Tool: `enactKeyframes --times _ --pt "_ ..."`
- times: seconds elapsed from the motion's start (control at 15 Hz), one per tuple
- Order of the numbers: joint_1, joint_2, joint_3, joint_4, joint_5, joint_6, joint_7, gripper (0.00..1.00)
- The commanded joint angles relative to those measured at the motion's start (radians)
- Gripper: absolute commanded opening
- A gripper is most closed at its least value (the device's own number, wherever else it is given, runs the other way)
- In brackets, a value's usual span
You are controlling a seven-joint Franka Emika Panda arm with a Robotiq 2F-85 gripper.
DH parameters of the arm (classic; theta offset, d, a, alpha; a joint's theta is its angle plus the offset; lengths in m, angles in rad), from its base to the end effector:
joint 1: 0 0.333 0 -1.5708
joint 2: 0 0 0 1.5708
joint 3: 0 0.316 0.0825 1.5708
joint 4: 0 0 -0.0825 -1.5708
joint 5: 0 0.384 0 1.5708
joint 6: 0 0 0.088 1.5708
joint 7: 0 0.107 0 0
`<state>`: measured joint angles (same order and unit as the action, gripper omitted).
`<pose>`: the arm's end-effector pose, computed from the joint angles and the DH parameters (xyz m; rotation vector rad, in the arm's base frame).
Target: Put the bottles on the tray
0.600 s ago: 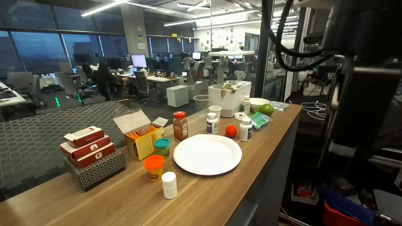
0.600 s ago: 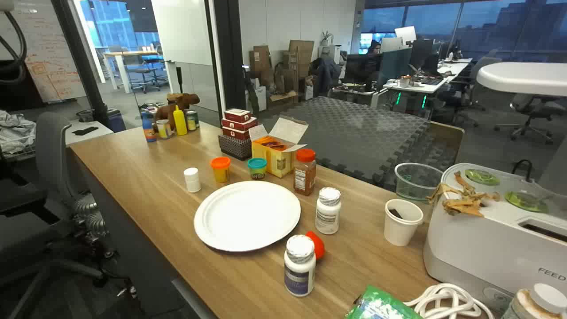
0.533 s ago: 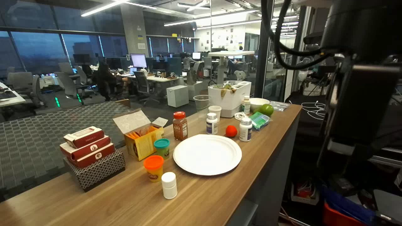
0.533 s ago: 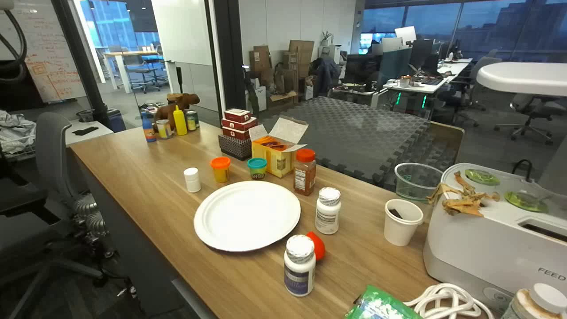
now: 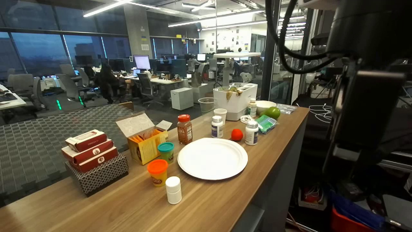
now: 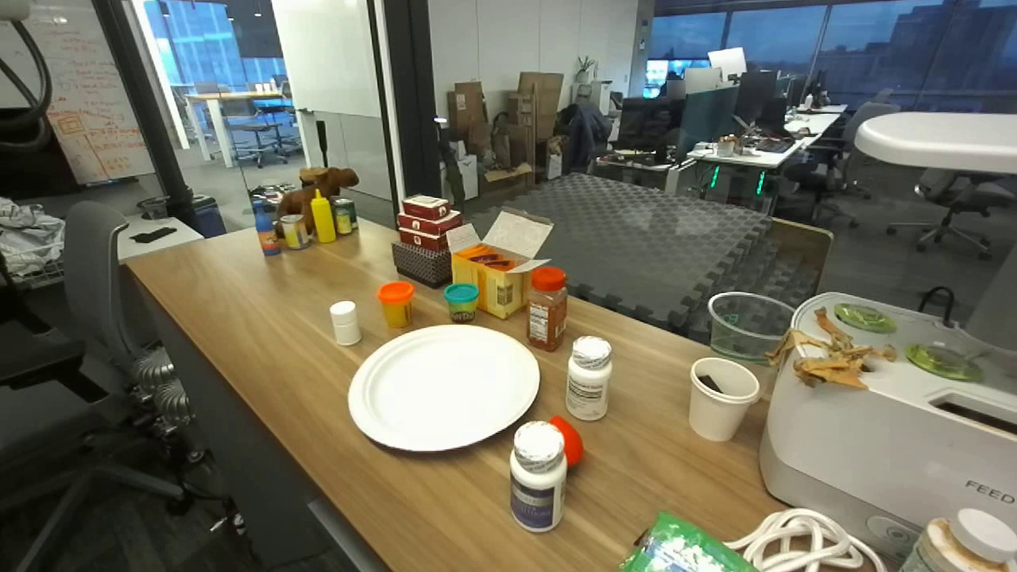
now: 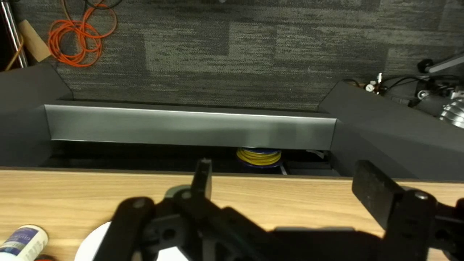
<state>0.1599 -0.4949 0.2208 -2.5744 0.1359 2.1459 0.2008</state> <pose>0.3641 0.1518 0.4296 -3.1097 -0.1345 -0.0842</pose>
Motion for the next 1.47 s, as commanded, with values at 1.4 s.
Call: enactKeyframes --times 1.4 --pt "0.075 0.953 -0.094 0.821 -0.256 0.113 0.143 1.0"
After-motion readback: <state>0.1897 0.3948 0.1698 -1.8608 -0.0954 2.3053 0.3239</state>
